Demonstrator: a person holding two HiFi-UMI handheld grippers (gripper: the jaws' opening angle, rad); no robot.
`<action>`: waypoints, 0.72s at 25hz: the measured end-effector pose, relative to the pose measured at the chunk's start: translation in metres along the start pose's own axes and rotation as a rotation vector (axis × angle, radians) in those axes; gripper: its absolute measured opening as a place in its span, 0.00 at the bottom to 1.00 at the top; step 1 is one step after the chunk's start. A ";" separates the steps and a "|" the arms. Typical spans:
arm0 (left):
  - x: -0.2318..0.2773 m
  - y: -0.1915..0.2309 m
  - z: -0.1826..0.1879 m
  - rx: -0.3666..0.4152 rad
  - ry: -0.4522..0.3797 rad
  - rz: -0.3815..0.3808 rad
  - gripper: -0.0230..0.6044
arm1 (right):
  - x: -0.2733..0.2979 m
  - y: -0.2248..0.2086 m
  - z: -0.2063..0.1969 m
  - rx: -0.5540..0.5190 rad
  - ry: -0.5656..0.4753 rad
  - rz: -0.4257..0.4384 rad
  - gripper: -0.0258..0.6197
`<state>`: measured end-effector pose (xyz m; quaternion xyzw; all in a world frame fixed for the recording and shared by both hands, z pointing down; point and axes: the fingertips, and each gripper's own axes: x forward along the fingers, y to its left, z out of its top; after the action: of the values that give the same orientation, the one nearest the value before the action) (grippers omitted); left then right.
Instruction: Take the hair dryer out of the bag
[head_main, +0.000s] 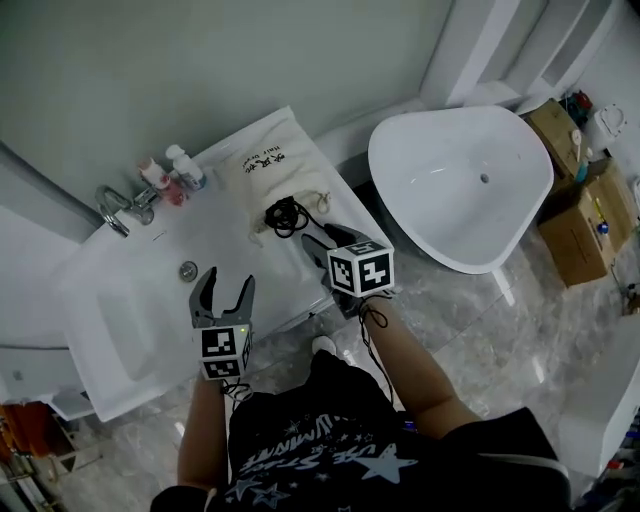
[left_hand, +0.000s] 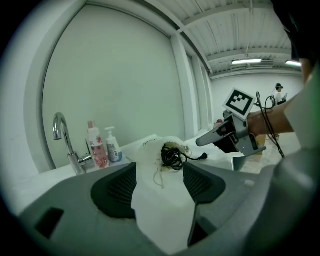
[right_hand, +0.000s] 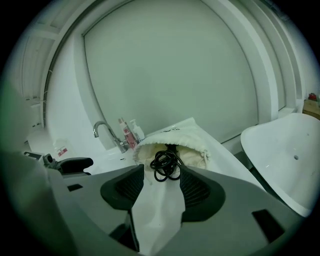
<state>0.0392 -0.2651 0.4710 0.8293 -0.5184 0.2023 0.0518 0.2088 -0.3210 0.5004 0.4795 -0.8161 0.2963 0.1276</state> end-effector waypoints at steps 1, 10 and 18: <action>0.008 0.001 0.002 -0.005 0.007 0.010 0.53 | 0.008 -0.002 0.002 0.001 0.011 0.013 0.39; 0.079 -0.002 0.015 0.012 0.048 0.019 0.51 | 0.058 -0.021 0.012 0.087 0.114 0.093 0.41; 0.142 0.003 0.009 -0.019 0.112 -0.038 0.42 | 0.096 -0.022 0.018 0.095 0.212 0.108 0.46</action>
<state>0.0931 -0.3887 0.5180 0.8259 -0.5007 0.2423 0.0922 0.1805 -0.4078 0.5408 0.4066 -0.8077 0.3898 0.1741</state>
